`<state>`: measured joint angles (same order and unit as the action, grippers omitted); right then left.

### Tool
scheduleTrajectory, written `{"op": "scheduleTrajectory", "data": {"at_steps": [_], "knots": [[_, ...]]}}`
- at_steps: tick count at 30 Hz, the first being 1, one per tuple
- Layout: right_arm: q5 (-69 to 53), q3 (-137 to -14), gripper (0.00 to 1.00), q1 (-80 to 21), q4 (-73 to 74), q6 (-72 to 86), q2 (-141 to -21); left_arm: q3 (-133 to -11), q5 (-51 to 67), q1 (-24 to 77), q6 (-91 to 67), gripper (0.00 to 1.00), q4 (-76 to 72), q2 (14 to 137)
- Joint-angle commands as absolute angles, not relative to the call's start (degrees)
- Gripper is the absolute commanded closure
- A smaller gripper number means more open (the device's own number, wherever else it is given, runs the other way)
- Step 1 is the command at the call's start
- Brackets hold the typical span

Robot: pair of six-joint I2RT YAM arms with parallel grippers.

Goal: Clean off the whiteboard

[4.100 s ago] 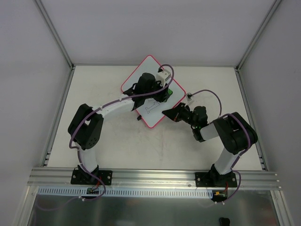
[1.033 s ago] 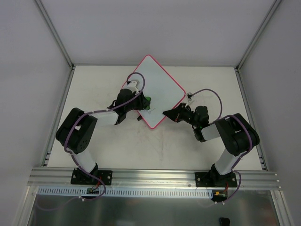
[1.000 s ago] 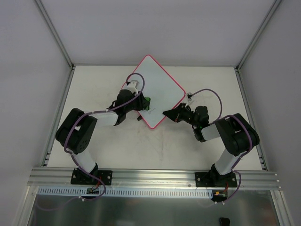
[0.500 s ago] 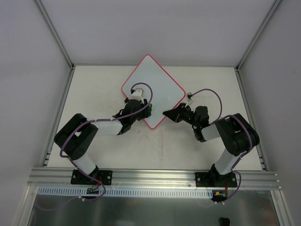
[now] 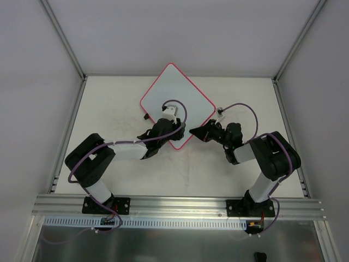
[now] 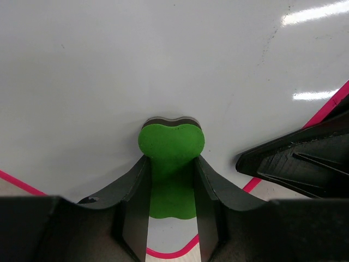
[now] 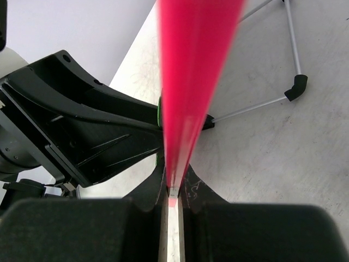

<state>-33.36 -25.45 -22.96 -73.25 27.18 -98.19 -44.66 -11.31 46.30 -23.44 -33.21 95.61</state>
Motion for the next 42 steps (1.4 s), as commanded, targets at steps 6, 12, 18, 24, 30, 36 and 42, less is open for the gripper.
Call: {"op": "scheduleTrajectory", "data": {"at_steps": [6, 12, 18, 24, 30, 36, 42], "knots": [[-57.0, -25.3, 1.0, -28.7, -87.8, 26.3, -95.3, -43.9, 0.3, 47.5, -27.9, 1.0, -21.6, 105.5], [-57.0, -25.2, 1.0, -28.8, -87.8, 26.3, -95.0, -39.6, -1.7, 41.8, -31.5, 1.0, -22.3, 102.9], [-57.0, -25.2, 1.0, -28.7, -87.9, 26.3, -95.1, -37.9, -4.6, 40.4, -33.0, 1.0, -21.4, 100.4], [-57.0, -25.2, 1.0, -28.7, -87.8, 26.3, -95.1, -37.4, -8.3, 40.1, -34.2, 1.0, -18.7, 98.4], [-57.0, -25.3, 1.0, -28.8, -87.9, 26.2, -95.3, -38.0, -7.5, 37.6, -33.4, 1.0, -16.4, 98.3], [-56.9, -25.4, 1.0, -28.8, -87.8, 26.1, -95.4, -36.9, -9.0, 36.2, -35.0, 1.0, -15.2, 97.1], [-57.0, -25.5, 1.0, -28.7, -87.8, 26.1, -95.7, -36.3, -4.7, 36.3, -32.4, 1.0, -17.8, 89.7]]}}
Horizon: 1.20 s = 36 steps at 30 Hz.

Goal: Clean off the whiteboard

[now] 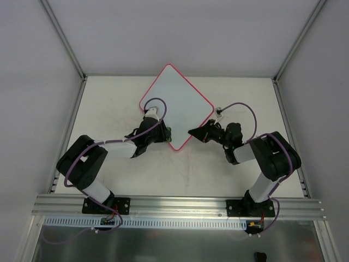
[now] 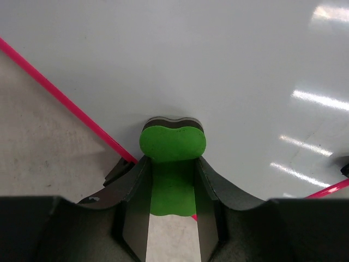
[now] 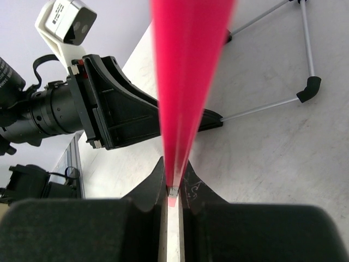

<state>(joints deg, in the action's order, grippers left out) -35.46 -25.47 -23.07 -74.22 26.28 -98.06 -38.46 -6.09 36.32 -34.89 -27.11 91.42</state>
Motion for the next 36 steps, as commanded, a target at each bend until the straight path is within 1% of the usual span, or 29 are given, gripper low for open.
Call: {"op": "scheduleTrajectory", "data": {"at_steps": [1, 5, 10, 17, 21, 25, 31, 34, 36], "knots": [[-56.9, -25.5, 1.0, -28.7, -87.8, 26.0, -95.7, -36.6, -4.7, 36.3, -32.1, 1.0, -17.8, 88.4], [-56.9, -25.4, 1.0, -28.8, -87.8, 25.9, -95.8, -43.1, -6.2, 36.0, -28.5, 1.0, -11.9, 85.2], [-56.9, -25.3, 1.0, -28.7, -87.8, 25.9, -95.8, -49.3, -3.7, 35.2, -27.8, 1.0, -6.6, 79.8], [-56.5, -25.6, 1.0, -28.8, -87.8, 25.9, -96.8, -51.8, 2.9, 30.0, -30.1, 1.0, -0.9, 73.0], [-55.6, -25.5, 1.0, -28.7, -87.7, 25.6, -96.8, -49.2, 1.2, 26.7, -33.6, 1.0, 5.1, 67.2], [-53.4, -25.0, 1.0, -28.7, -87.7, 24.5, -96.8, -40.9, -2.4, 23.9, -38.4, 1.0, 8.4, 56.7], [-47.2, -23.4, 1.0, -28.0, -87.7, 21.9, -96.2, -33.6, -5.4, 20.7, -44.6, 1.0, 13.8, 43.1], [-45.4, -22.8, 1.0, -27.6, -87.7, 21.1, -95.4, -32.3, -5.0, 18.7, -45.8, 1.0, 15.4, 40.1], [-44.5, -23.4, 1.0, -27.4, -87.6, 21.3, -94.8, -31.9, -2.8, 17.4, -45.9, 1.0, 16.5, 40.3]]}}
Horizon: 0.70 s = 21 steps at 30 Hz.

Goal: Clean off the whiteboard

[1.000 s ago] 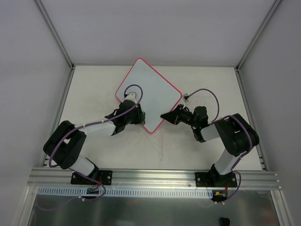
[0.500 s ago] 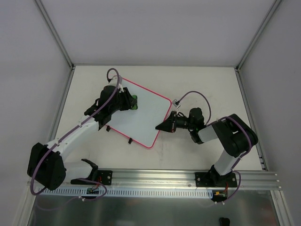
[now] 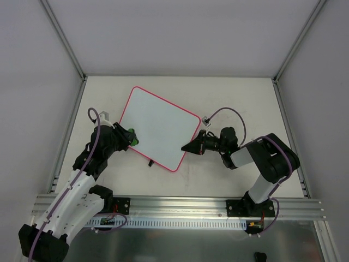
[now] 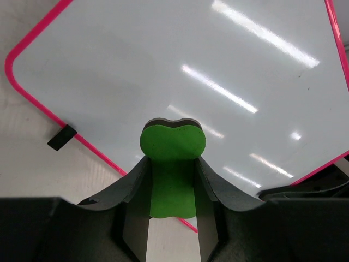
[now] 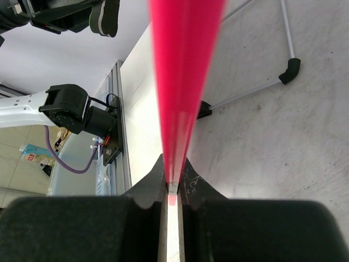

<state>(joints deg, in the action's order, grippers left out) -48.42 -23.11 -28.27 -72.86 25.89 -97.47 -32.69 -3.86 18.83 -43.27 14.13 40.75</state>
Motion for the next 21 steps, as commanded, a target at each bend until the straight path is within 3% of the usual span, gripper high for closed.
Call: {"op": "scheduleTrajectory", "data": {"at_steps": [1, 21], "knots": [[-43.9, -23.6, 1.0, -27.3, -87.6, 21.3, -94.7, -31.5, -2.0, 17.0, -46.0, 1.0, 16.7, 40.9], [-39.7, -28.6, 1.0, -22.2, -80.9, 16.3, -94.8, -22.1, 7.0, 14.9, -48.7, 1.0, 19.0, 35.5]]}}
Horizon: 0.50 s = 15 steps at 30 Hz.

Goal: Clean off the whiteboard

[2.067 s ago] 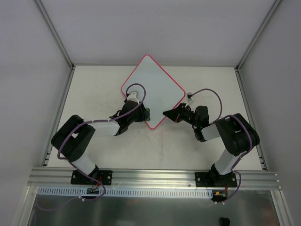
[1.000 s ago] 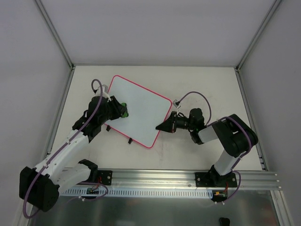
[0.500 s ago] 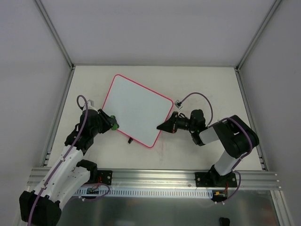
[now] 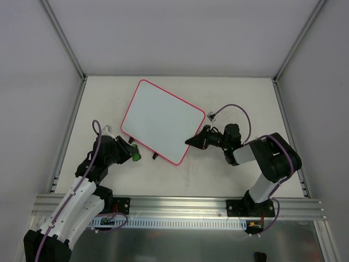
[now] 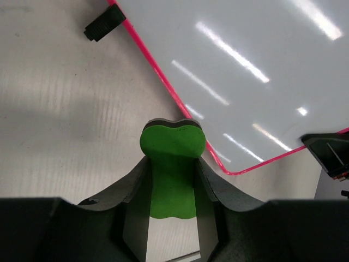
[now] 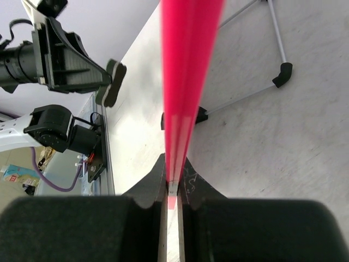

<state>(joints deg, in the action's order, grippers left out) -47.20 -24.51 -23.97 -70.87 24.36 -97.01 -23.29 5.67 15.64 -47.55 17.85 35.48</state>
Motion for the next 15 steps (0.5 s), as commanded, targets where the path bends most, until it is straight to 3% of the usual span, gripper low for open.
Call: {"op": "scheduleTrajectory", "data": {"at_steps": [1, 11, 15], "knots": [[-39.6, -29.1, 1.0, -22.1, -80.3, 16.0, -94.9, -22.3, 6.6, 14.9, -48.3, 1.0, 19.2, 37.9], [-42.1, -34.0, 1.0, -18.9, -78.0, 16.9, -96.6, -26.0, 1.2, 14.8, -48.1, 1.0, 19.3, 53.1], [-43.1, -35.1, 1.0, -18.5, -78.0, 17.5, -97.8, -26.9, 1.4, 14.2, -46.4, 0.91, 19.2, 54.1]]}}
